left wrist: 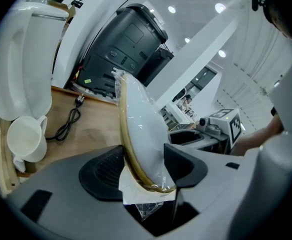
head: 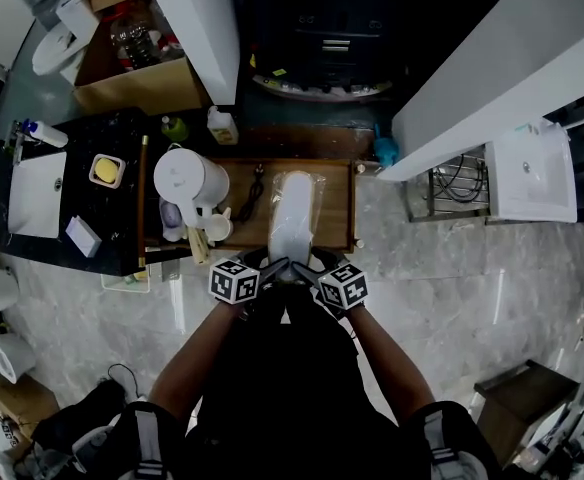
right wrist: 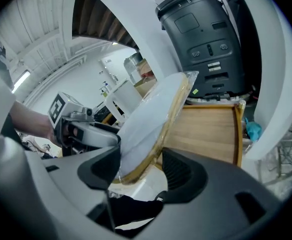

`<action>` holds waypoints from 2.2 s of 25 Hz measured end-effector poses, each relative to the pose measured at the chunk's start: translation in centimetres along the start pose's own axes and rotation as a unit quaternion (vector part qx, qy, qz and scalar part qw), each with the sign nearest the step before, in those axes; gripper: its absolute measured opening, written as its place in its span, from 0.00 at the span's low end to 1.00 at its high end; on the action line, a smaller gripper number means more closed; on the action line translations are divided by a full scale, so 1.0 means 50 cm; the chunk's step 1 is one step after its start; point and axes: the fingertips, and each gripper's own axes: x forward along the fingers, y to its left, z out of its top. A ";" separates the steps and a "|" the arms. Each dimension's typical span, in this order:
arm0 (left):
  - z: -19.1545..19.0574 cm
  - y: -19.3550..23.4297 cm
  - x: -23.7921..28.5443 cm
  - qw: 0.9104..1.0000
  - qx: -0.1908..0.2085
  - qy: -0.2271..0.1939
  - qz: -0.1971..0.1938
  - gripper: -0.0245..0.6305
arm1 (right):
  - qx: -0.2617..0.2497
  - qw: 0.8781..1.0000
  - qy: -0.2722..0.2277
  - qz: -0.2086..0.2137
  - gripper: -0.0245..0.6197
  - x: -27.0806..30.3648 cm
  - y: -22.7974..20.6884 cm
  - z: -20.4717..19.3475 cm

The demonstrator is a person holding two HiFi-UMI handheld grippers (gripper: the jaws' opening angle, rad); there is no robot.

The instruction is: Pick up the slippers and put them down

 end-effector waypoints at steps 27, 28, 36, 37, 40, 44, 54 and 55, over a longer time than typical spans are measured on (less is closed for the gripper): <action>-0.061 0.156 0.097 0.995 -0.023 0.099 0.011 0.41 | 0.066 0.994 0.082 -0.013 0.45 0.151 -0.097 -0.075; -0.062 0.160 0.101 0.995 -0.024 0.101 0.013 0.41 | 0.067 0.994 0.084 -0.014 0.45 0.154 -0.100 -0.076; -0.063 0.184 0.135 0.993 -0.036 0.113 0.019 0.41 | 0.072 0.992 0.101 -0.028 0.45 0.174 -0.134 -0.086; -0.064 0.187 0.140 0.992 -0.035 0.116 0.019 0.41 | 0.075 0.991 0.102 -0.030 0.45 0.176 -0.137 -0.086; -0.062 0.197 0.151 0.992 -0.028 0.122 0.028 0.41 | 0.082 0.991 0.103 -0.036 0.45 0.183 -0.147 -0.085; -0.060 0.208 0.160 0.990 -0.012 0.131 0.046 0.41 | 0.085 0.989 0.112 -0.045 0.45 0.193 -0.158 -0.086; -0.071 0.228 0.177 0.985 -0.006 0.145 0.089 0.41 | 0.073 0.986 0.130 -0.069 0.45 0.204 -0.177 -0.098; -0.070 0.227 0.176 0.985 -0.007 0.144 0.089 0.41 | 0.072 0.986 0.130 -0.069 0.45 0.204 -0.177 -0.097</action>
